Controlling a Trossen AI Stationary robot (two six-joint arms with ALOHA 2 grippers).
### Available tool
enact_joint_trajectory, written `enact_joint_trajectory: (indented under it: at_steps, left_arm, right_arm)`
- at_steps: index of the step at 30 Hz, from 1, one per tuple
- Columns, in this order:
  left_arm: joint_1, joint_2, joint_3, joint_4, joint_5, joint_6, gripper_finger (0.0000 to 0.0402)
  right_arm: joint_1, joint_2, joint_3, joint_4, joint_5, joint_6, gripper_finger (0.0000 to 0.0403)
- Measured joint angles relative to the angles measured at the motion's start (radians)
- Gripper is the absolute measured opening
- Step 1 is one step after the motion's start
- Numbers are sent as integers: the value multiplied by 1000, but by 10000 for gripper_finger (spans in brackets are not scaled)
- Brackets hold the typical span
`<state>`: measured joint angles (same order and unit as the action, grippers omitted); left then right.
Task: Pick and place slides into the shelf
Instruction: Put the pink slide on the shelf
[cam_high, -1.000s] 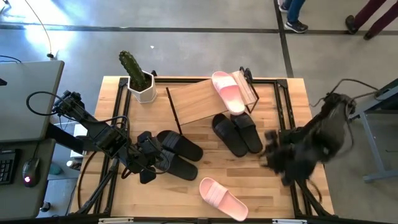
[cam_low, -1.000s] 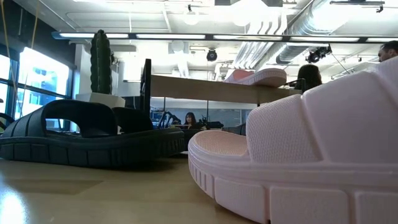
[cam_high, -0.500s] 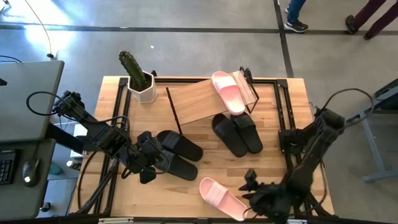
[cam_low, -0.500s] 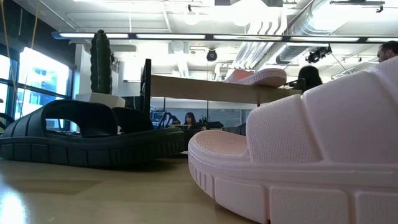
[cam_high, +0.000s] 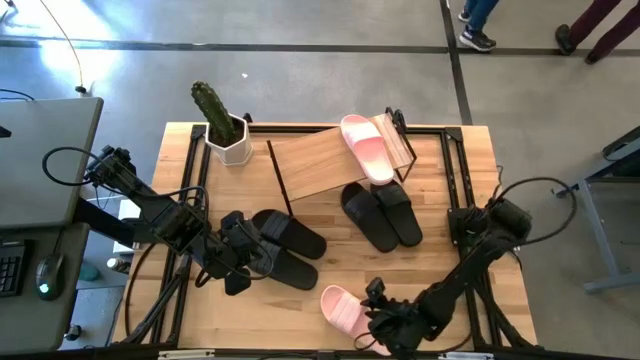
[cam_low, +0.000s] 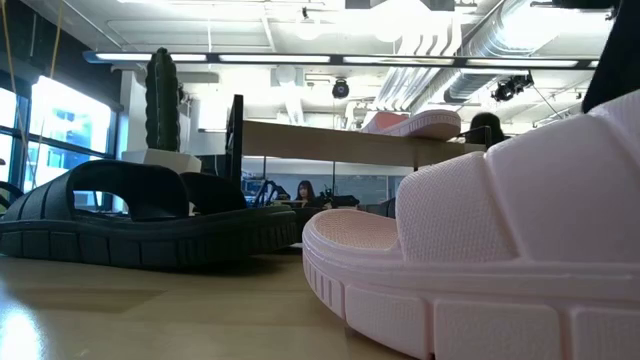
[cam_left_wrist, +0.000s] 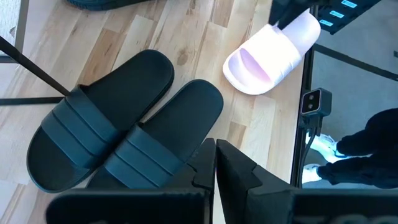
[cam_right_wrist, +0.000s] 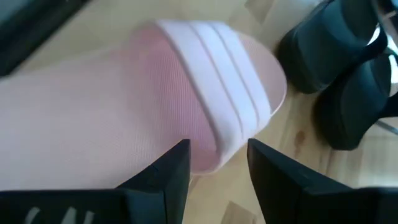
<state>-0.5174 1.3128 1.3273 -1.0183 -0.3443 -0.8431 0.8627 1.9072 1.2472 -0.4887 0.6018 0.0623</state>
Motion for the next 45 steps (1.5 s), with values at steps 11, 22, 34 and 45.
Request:
enact_joint_trajectory:
  at_steps: [11, 22, 34, 45]
  left_arm:
    - [0, 0, 0, 0, 0, 0, 3]
    - [0, 0, 0, 0, 0, 0, 3]
    - [0, 0, 0, 0, 0, 0, 3]
    - [0, 0, 0, 0, 0, 0, 3]
  right_arm:
    - [-32, 32, 0, 19, 97, 16, 149]
    - [-62, 32, 0, 75, 51, 68, 136]
    - [-62, 31, 0, 100, 4, 86, 7]
    - [-25, -91, 82, -111, 50, 117, 1]
